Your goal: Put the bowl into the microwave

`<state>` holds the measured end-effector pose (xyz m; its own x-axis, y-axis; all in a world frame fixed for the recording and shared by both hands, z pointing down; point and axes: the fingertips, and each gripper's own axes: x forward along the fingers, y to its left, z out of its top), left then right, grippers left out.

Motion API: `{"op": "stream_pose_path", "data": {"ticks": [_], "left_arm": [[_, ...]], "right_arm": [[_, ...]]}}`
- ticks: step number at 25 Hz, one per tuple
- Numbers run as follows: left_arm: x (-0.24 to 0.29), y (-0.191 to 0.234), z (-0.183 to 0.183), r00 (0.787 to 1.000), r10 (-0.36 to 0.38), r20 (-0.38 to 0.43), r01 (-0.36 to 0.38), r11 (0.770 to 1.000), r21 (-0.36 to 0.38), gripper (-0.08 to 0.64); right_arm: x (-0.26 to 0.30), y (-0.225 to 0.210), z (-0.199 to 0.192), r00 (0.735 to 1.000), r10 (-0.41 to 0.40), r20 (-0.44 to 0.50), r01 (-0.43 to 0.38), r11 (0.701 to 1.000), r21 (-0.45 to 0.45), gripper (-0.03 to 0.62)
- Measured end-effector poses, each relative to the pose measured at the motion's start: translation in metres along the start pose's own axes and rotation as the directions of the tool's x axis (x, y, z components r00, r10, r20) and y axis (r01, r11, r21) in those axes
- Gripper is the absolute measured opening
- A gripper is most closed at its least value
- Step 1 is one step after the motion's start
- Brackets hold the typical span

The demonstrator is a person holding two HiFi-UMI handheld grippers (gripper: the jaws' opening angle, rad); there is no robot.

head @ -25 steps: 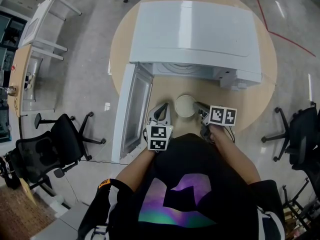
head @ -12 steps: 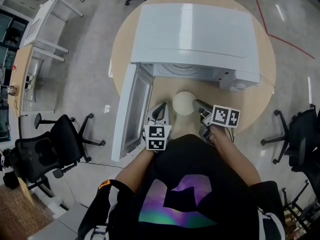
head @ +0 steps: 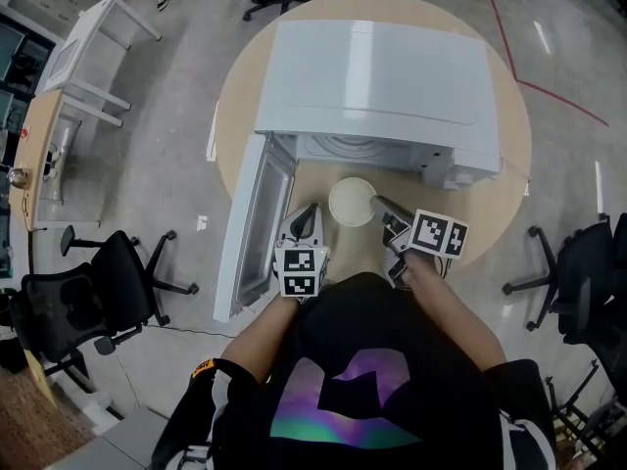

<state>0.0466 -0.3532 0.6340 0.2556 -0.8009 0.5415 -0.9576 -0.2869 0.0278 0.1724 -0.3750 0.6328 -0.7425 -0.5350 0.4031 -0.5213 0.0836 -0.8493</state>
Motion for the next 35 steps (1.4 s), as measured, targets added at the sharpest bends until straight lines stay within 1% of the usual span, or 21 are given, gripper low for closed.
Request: {"op": "stream_pose_path", "data": {"ticks": [11, 16, 22, 29, 35], "left_arm": [[0.02, 0.005, 0.028, 0.999, 0.011, 0.048, -0.011, 1.0, -0.012, 0.049], [0.031, 0.004, 0.036, 0.999, 0.006, 0.04, -0.006, 1.0, -0.01, 0.048], [0.04, 0.008, 0.054, 0.999, 0.012, 0.05, -0.012, 1.0, -0.004, 0.048], [0.059, 0.014, 0.053, 0.999, 0.024, 0.022, -0.023, 1.0, -0.021, 0.049], [0.07, 0.021, 0.055, 1.0, 0.027, 0.01, -0.026, 0.999, -0.032, 0.049]], "right_arm": [[0.011, -0.002, 0.034, 0.993, -0.043, 0.107, 0.038, 0.998, 0.05, 0.067], [0.019, -0.007, 0.046, 0.987, -0.072, 0.141, 0.06, 0.994, 0.09, 0.067], [0.032, 0.0, 0.061, 0.981, -0.069, 0.179, 0.05, 0.993, 0.106, 0.067], [0.049, -0.01, 0.079, 0.967, -0.082, 0.243, 0.048, 0.988, 0.144, 0.067], [0.066, -0.021, 0.091, 0.952, -0.113, 0.284, 0.062, 0.981, 0.182, 0.067]]}}
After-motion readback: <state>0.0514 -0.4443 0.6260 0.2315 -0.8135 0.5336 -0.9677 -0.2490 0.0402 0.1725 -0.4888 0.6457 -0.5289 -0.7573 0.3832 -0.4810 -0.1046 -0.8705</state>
